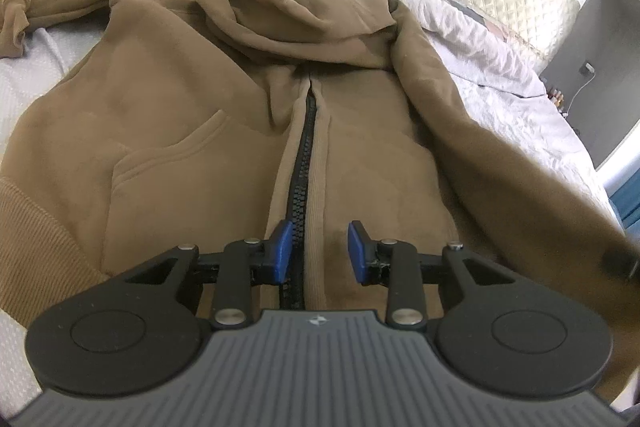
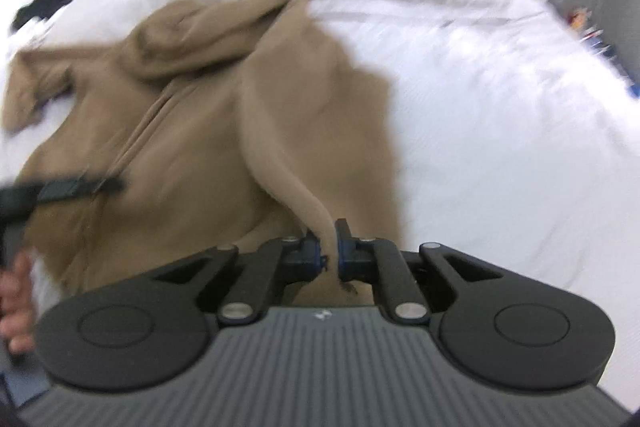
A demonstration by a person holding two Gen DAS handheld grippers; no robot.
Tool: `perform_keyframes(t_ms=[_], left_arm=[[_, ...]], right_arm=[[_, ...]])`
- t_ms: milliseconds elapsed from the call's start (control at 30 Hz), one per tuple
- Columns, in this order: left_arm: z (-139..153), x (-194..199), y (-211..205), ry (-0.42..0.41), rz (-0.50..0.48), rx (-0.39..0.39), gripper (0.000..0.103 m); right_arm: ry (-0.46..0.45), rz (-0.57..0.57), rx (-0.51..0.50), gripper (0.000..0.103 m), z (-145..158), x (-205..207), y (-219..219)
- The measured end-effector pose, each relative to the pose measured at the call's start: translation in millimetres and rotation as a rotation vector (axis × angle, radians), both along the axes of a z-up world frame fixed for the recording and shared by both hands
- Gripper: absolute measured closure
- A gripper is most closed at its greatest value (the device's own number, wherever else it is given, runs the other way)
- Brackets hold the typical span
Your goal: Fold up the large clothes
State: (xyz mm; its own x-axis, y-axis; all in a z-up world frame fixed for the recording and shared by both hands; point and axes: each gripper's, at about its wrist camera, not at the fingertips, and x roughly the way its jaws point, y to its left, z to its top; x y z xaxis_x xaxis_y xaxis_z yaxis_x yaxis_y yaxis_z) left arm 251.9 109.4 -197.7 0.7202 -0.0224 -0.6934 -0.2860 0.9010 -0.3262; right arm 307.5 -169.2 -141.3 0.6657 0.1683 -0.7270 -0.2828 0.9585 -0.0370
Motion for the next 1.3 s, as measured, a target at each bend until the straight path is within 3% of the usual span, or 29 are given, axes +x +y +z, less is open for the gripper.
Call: perform_keyframes(t_ms=[133,300,400,533,700,833,933,1100,1300], left_arm=[[1,-1,-2,-0.002,0.003,0.015,0.066],[8,-5,-3,-0.032,0.041,0.069,0.066],[3,2,0,-0.006,0.047,0.077,0.066],[2,12,2,-0.009,0.060,0.075,0.066],[2,21,0,-0.047,0.077,0.113,0.066],[1,29,2,-0.054,0.089,0.101,0.066],[-2,43,2,-0.040,0.105,0.126,0.065],[-10,67,3,0.000,0.089,0.132,0.065],[-19,79,2,0.012,0.079,0.145,0.063]], right_arm=[[-0.065,-0.132,0.048,0.094,38,46,-47],[-0.264,-0.279,-0.013,0.094,81,107,-87],[-0.359,-0.400,-0.026,0.094,103,147,-116],[-0.353,-0.501,0.001,0.094,106,208,-151],[-0.335,-0.534,-0.108,0.094,63,288,-167],[-0.280,-0.570,-0.109,0.094,15,337,-197],[-0.227,-0.582,-0.100,0.094,-40,364,-213],[-0.233,-0.509,-0.155,0.094,-118,385,-213],[-0.253,-0.478,-0.086,0.092,-153,384,-220]])
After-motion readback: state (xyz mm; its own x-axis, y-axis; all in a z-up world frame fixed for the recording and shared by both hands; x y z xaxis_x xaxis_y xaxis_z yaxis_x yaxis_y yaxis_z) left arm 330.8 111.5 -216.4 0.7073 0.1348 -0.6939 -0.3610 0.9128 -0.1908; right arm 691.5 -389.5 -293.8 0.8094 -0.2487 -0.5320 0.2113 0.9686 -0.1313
